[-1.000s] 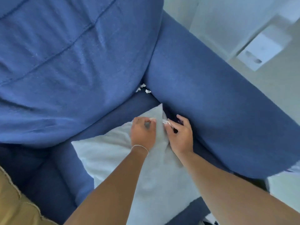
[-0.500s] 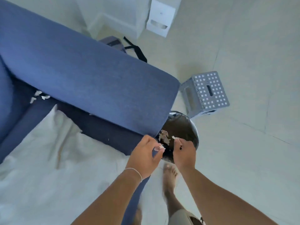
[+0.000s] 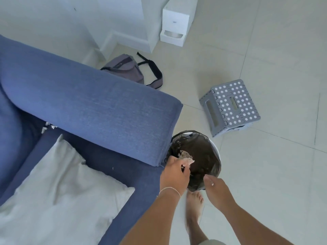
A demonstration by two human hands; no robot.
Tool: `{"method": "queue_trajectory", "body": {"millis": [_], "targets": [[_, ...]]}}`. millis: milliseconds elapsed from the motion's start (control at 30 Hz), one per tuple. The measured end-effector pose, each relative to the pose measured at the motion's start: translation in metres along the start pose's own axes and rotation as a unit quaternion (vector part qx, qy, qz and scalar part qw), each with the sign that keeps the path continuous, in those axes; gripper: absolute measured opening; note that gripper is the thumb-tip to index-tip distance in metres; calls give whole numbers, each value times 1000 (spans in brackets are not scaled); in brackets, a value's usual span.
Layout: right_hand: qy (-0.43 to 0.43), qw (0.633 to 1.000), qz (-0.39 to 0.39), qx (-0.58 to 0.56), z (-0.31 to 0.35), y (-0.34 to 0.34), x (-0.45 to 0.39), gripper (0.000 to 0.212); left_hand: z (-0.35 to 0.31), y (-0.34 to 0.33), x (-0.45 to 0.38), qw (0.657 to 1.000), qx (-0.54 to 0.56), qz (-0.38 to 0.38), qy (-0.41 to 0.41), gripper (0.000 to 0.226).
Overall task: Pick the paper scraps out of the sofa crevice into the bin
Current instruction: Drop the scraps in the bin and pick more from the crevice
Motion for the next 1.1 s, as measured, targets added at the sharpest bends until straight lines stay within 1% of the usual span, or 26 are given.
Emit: {"method": "queue_trajectory", "body": {"millis": [67, 100, 167, 233, 267, 333, 367, 433, 467, 533, 600, 700, 800, 867, 933, 1100], "targets": [[12, 1000, 8, 8, 3, -15, 11, 38, 1, 9, -2, 1000, 0, -6, 0, 23], [31, 999, 8, 20, 8, -23, 17, 37, 3, 18, 1, 1000, 4, -15, -8, 20], [87, 995, 10, 53, 30, -42, 30, 30, 10, 36, 15, 999, 43, -19, -14, 14], [161, 984, 18, 73, 60, -66, 42, 23, 25, 55, 34, 995, 98, -12, -6, 16], [190, 978, 24, 82, 78, -78, 49, 22, 36, 70, 44, 993, 119, -26, -2, 17], [237, 966, 40, 100, 118, -104, 64, 22, 68, 108, 62, 984, 153, -90, 6, 14], [266, 958, 47, 97, 139, -117, 74, 23, 87, 133, 71, 978, 156, -138, 9, 11], [329, 939, 26, 94, 179, -139, 95, 22, 129, 182, 90, 961, 138, -237, 18, 12], [355, 929, 7, 103, 198, -150, 105, 22, 153, 204, 99, 953, 132, -270, 33, 13], [395, 910, -14, 124, 234, -174, 122, 23, 198, 241, 113, 945, 107, -303, 64, 15], [421, 897, -26, 133, 265, -200, 132, 28, 232, 268, 121, 948, 63, -305, 67, 19], [410, 900, -38, 139, 299, -235, 136, 33, 267, 290, 129, 959, 3, -279, 53, 26], [401, 892, -36, 206, 325, -267, 137, 37, 296, 304, 132, 964, -23, -254, 67, 34], [392, 886, -28, 246, 341, -280, 132, 38, 314, 310, 131, 966, -1, -237, 102, 43], [390, 883, -29, 259, 358, -288, 126, 37, 326, 317, 125, 967, 34, -222, 122, 47], [413, 864, -44, 285, 420, -315, 103, 24, 344, 341, 79, 969, 79, -195, 132, 41]]}}
Point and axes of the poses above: each hand's wrist, its own x-axis away from the middle knuckle, its own y-axis out of the back of the hand, z = x × y, the point moved 9 cm from there along -x, towards the middle knuckle
